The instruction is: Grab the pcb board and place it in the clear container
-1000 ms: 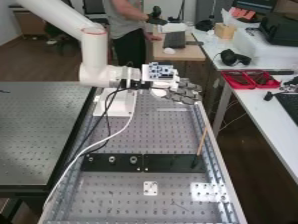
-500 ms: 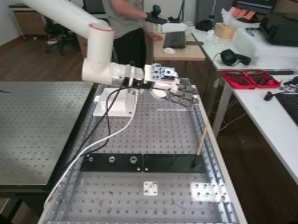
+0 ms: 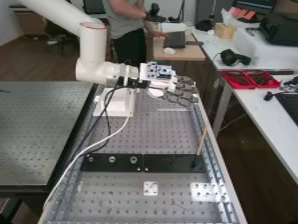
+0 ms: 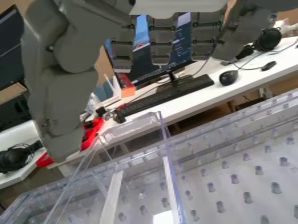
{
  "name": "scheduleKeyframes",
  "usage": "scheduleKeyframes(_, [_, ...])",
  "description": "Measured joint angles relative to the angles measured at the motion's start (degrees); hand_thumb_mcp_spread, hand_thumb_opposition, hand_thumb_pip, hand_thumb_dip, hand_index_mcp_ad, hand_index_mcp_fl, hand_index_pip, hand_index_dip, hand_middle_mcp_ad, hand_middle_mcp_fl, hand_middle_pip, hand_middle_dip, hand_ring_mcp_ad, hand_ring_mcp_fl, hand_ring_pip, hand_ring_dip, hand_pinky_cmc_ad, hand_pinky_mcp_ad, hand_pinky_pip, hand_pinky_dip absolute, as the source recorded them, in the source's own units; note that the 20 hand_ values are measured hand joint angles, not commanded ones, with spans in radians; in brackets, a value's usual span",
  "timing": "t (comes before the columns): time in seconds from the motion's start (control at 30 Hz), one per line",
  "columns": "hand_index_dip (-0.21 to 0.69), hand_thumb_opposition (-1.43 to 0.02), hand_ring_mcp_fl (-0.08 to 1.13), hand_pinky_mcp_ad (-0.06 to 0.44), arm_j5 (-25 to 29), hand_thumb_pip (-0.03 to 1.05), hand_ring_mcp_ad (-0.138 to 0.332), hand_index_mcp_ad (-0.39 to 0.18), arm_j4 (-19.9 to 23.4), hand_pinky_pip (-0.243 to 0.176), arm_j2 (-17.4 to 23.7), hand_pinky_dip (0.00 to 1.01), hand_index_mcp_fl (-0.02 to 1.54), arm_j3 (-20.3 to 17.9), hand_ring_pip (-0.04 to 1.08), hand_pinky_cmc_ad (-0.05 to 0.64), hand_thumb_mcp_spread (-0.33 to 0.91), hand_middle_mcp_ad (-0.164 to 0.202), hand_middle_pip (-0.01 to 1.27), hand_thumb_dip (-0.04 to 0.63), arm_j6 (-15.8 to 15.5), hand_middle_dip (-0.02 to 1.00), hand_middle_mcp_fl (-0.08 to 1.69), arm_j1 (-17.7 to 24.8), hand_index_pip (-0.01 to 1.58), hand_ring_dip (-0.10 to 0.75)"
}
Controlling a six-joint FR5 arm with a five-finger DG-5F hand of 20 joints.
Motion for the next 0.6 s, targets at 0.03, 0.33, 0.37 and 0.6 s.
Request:
scheduleKeyframes(0.03, [0.443,-0.77,0.00,0.161,0.14,0.27,0.199,-0.138,0.47,-0.096,0.23,0.18,0.09,-0.34,0.07,0.227,0.54,0.056,0.11,0.180,-0.06,0.12,-0.01,0.04,0.12,-0.005])
scheduleKeyframes(0.33, [0.387,-0.76,0.00,0.161,1.14,0.29,0.202,-0.138,1.22,-0.096,0.61,0.18,0.29,-1.13,0.07,0.227,0.55,0.056,0.12,0.180,-0.04,0.12,-0.01,0.05,0.33,-0.005])
scheduleKeyframes(0.37, [0.377,-0.76,0.00,0.161,1.13,0.29,0.202,-0.138,1.13,-0.093,0.59,0.18,0.32,-1.11,0.07,0.227,0.55,0.059,0.11,0.180,-0.05,0.12,-0.01,0.08,0.35,-0.005])
scheduleKeyframes(0.6, [0.340,-0.76,0.00,0.161,1.39,0.29,0.202,-0.138,1.30,-0.093,0.97,0.18,0.33,-1.33,0.07,0.227,0.54,0.056,0.11,0.180,-0.01,0.12,-0.01,0.21,0.42,-0.005])
